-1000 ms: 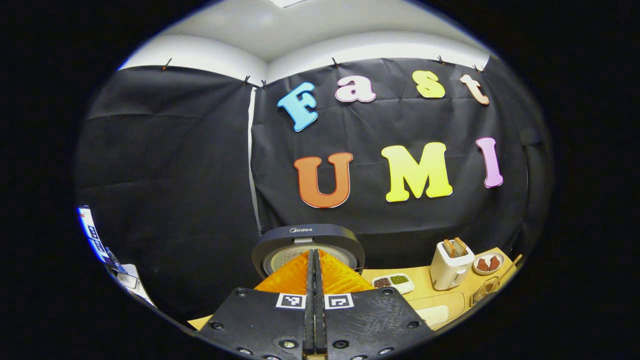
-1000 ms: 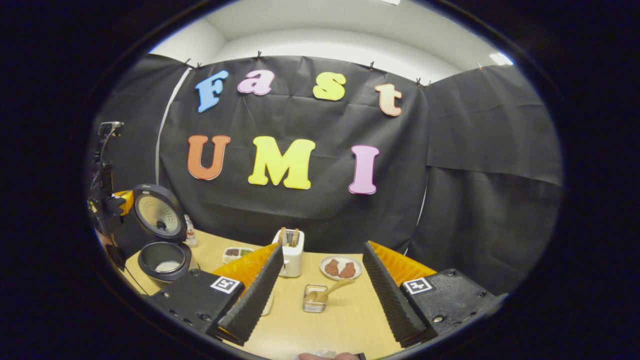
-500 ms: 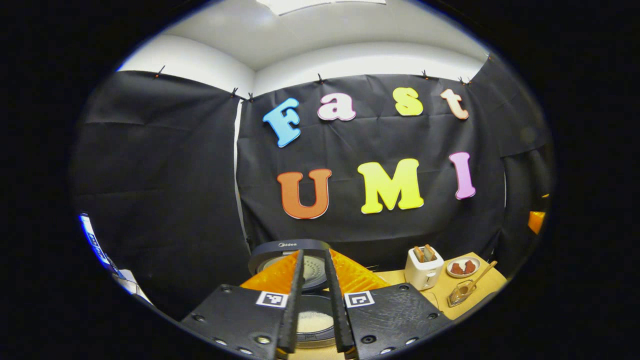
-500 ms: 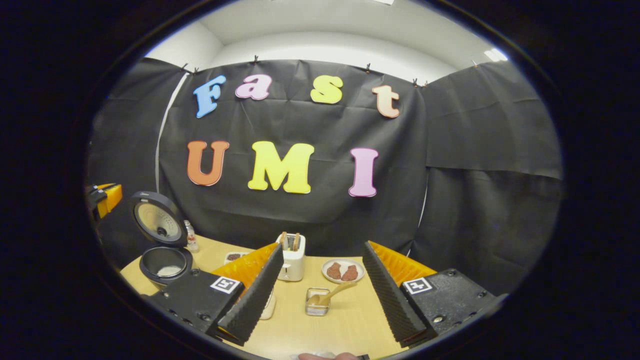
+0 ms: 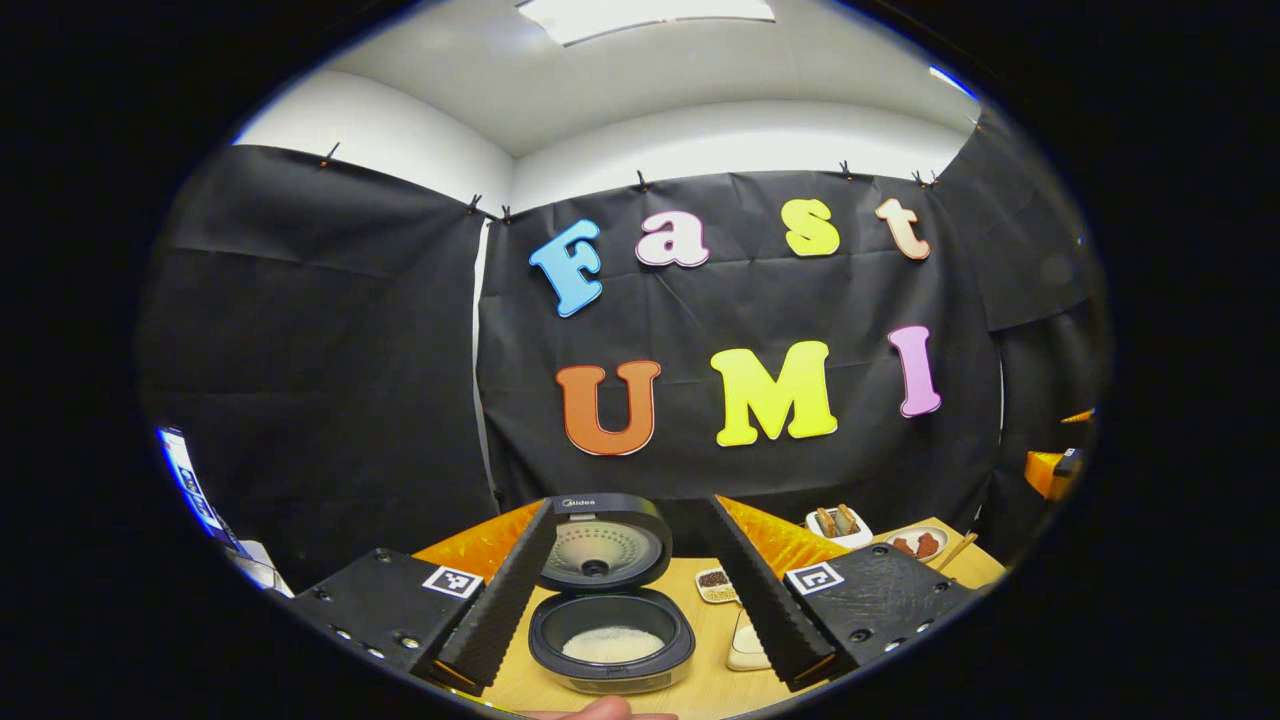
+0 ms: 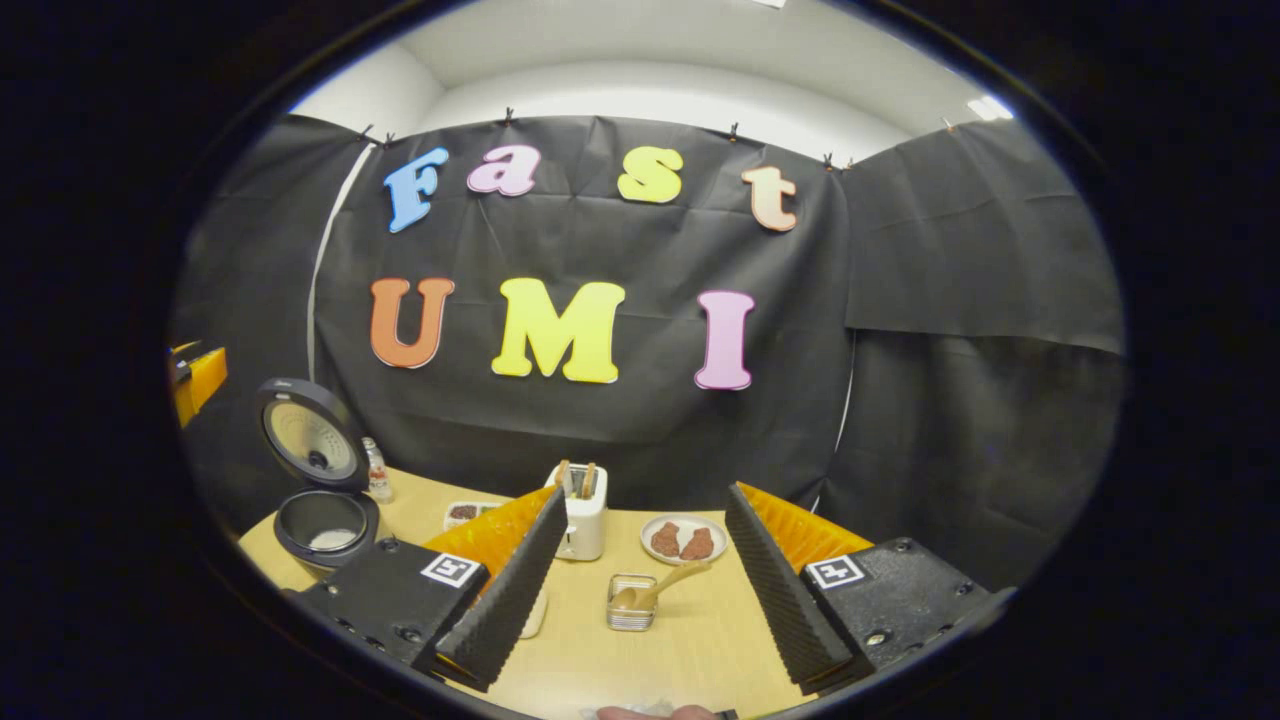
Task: Close the left gripper, press the button to open the rice cooker; take a wooden spoon from the chopstick holder with the right hand, scoop a spoonful of rice and pour it into the rice cooker, then put the wooden spoon back into the chopstick holder.
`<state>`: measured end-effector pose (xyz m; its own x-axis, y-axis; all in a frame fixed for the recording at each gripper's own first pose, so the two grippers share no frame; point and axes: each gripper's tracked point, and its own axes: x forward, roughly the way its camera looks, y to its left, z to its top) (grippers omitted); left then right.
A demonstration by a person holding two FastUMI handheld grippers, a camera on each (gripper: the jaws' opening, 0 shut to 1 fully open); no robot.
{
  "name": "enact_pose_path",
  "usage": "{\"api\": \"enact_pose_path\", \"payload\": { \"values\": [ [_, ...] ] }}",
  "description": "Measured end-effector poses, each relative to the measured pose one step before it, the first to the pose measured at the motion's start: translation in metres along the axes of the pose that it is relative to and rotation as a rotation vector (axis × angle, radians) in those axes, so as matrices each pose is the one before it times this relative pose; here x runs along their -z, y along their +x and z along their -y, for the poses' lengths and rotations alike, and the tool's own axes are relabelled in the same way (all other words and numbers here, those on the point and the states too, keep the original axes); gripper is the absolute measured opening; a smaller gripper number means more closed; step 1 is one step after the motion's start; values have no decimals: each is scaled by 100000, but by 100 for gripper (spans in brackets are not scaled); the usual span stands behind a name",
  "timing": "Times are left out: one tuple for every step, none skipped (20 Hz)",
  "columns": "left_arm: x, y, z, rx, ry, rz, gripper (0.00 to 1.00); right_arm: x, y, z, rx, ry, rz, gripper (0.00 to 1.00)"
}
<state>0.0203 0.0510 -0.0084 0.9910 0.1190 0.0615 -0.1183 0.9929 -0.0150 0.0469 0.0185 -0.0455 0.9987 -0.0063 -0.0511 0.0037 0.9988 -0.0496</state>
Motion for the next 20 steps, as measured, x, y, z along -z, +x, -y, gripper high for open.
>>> {"api": "enact_pose_path", "payload": {
  "values": [
    [63, -25, -36, -389, -18, -498, 95, 819, 301, 160, 164, 652, -1127, 100],
    [0, 78, -125, -589, -178, 543, 95, 680, 381, 131, 19, 999, -192, 100],
    [72, 38, 133, -42, 157, -67, 95, 1035, 346, 486, 898, 1126, -789, 100],
    [-76, -72, 110, -127, 321, 365, 95, 927, 632, 325, 165, 938, -453, 100],
    [83, -50, 96, -71, 246, 431, 95, 1486, 755, 422, 899, 592, -1219, 100],
    [170, 43, 235, 623, 427, -331, 95, 1606, 804, 578, 1405, 866, -2782, 100],
    [15, -114, 179, -134, 534, 205, 95, 1458, 1139, 415, 492, 1318, -1247, 100],
    [83, -22, 82, 225, 372, -79, 95, 1411, 1002, 466, 768, 1071, -1471, 100],
    [117, 22, 212, 445, 200, -335, 95, 1383, 1214, 419, 751, 1104, -1860, 100],
    [124, 155, 277, 473, 396, -214, 95, 1211, 1286, 229, -165, 2008, -1111, 100],
    [238, -82, 51, -396, 407, -472, 95, 1234, 1246, 310, 199, 2098, -1698, 100],
    [166, 194, 40, -83, 367, -609, 95, 1059, 1267, 229, 219, 1235, -1234, 100],
    [123, -66, 354, 812, -333, -161, 95, 1342, 1381, 334, 956, 541, -1975, 100],
    [185, 16, 190, 164, -283, -373, 95, 919, 1454, 253, 599, 538, -823, 100],
    [104, 182, 191, 169, -5, -533, 95, 1008, 1437, 279, 932, 810, -2108, 100],
    [94, -69, -161, -419, 129, -57, 95, 582, 1505, 105, -82, 1250, -601, 100],
    [84, 48, 6, -214, 290, -357, 95, 675, 1355, 63, 302, 2111, -1285, 100],
    [41, -9, -72, -248, 280, 7, 95, 479, 1434, -226, -694, 1392, -970, 100],
    [53, 116, -54, -340, 187, -5, 95, 593, 1416, 16, 632, 558, -1165, 100],
    [73, 118, -5, -278, 487, -170, 95, 480, 1269, -16, 625, 328, -160, 99]
  ]
}}
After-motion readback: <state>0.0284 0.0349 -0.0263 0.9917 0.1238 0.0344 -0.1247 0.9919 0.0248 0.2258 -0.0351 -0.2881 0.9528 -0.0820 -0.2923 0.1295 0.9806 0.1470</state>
